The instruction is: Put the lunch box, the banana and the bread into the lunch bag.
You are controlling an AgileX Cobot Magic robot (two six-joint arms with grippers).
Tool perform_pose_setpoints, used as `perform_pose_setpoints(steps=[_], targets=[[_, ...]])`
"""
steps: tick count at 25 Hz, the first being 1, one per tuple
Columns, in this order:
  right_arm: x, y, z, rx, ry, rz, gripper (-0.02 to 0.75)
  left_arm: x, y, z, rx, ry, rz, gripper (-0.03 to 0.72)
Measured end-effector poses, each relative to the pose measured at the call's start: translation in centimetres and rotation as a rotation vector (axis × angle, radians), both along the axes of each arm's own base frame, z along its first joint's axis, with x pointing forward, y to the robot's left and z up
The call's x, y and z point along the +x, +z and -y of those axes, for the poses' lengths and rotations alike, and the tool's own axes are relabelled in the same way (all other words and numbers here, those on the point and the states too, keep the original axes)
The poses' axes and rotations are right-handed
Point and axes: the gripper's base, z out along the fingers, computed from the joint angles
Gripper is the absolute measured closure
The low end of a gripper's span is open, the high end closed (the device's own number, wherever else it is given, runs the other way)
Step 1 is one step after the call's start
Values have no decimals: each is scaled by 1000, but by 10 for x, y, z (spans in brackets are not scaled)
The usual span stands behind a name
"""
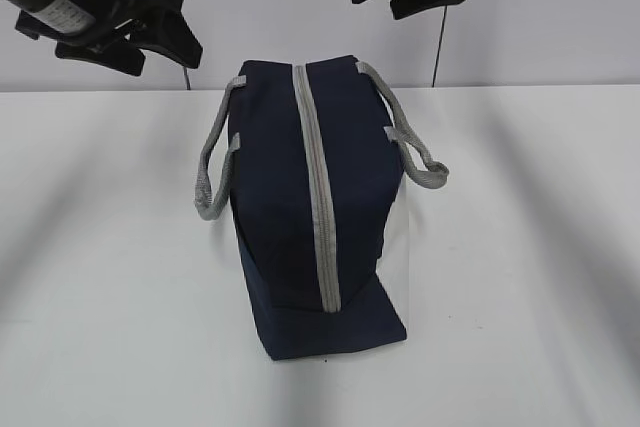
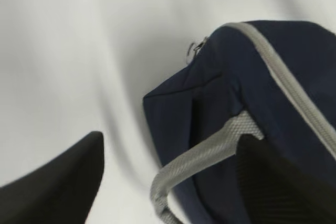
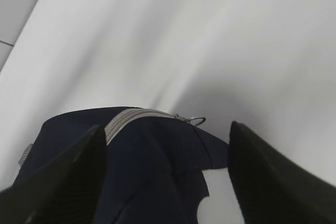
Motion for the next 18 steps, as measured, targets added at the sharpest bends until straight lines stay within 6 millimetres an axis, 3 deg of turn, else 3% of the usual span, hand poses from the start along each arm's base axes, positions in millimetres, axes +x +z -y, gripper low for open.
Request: perform_pose_setpoints(steps=[3,6,12,18], targets=[[-16,24,2,-81,-70,3,206,-8,8,-5,31,21,-9,182],[-31,33,1,-135,-94,-7,187,-17,10,-10,63,51,-18,183],[-55,19,5,-181,-99,-110,206,-53,-8,-23,117,76,-91,183],[-118,23,15,-208,-71,-178,206,-107,-13,-37,122,78,-107,199]])
